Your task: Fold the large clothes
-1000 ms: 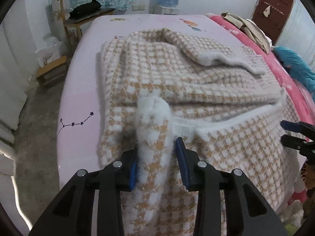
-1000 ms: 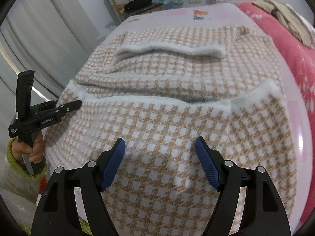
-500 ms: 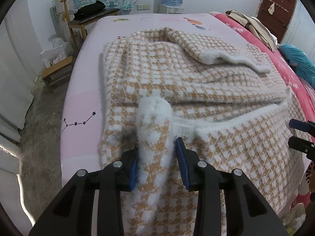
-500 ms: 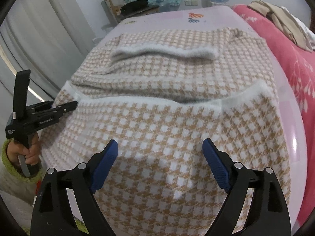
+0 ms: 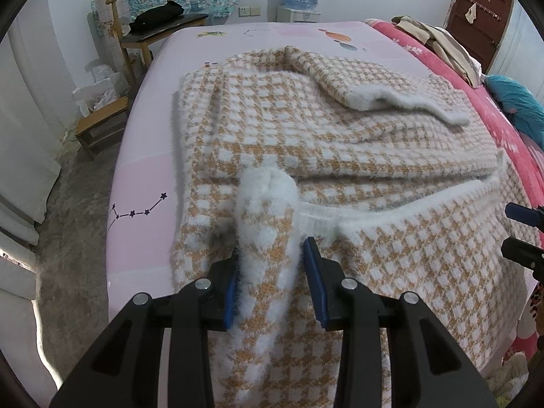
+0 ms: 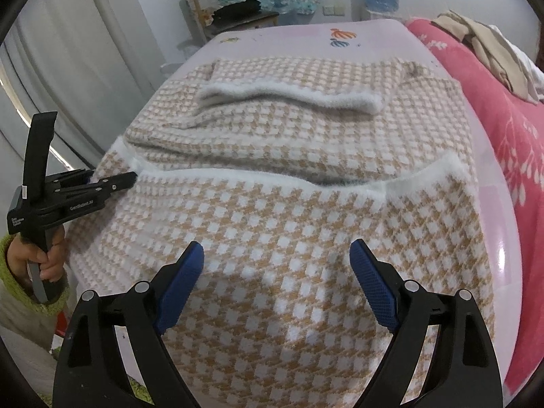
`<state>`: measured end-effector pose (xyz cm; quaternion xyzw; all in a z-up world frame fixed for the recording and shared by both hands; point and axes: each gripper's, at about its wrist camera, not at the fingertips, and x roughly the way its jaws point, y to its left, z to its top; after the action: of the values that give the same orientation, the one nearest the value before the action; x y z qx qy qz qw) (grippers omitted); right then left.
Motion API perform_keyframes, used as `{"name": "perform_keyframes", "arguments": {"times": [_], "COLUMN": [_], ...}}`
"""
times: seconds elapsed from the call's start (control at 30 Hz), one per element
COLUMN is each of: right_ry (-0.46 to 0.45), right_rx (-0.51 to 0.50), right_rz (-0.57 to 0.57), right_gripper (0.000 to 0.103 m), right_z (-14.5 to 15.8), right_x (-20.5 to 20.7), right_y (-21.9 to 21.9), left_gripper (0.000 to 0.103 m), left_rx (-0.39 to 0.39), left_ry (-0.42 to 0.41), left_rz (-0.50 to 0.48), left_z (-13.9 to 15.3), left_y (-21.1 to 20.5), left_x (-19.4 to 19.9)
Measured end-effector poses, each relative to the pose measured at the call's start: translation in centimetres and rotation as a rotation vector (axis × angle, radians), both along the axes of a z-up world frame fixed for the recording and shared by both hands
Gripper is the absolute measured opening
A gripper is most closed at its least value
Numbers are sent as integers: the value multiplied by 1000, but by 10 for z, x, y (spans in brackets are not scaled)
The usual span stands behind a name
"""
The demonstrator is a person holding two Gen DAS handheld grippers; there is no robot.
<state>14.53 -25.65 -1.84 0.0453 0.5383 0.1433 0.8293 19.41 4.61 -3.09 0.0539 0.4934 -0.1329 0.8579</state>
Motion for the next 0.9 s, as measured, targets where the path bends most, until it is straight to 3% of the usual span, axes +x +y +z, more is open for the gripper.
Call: {"name": "perform_keyframes", "arguments": {"times": [0.6,0.7,0.9], "right_ry": [0,-7,-44], "right_rx": [14,21,21], "right_rz": [1,-25,-189], "right_gripper": [84,84,83], "right_z": [0,3,16], "right_x": [-1,-4,-11], "right_y": [0,-11,-78], "left_gripper": [34,34,35], "left_rx": [5,7,44], "left_ry": [-2,-3,-9], "left_rz": [0,2,7], "left_z": [0,0,0], "left_y": [-2,-2,-4], "left_x": [0,-1,-1]}}
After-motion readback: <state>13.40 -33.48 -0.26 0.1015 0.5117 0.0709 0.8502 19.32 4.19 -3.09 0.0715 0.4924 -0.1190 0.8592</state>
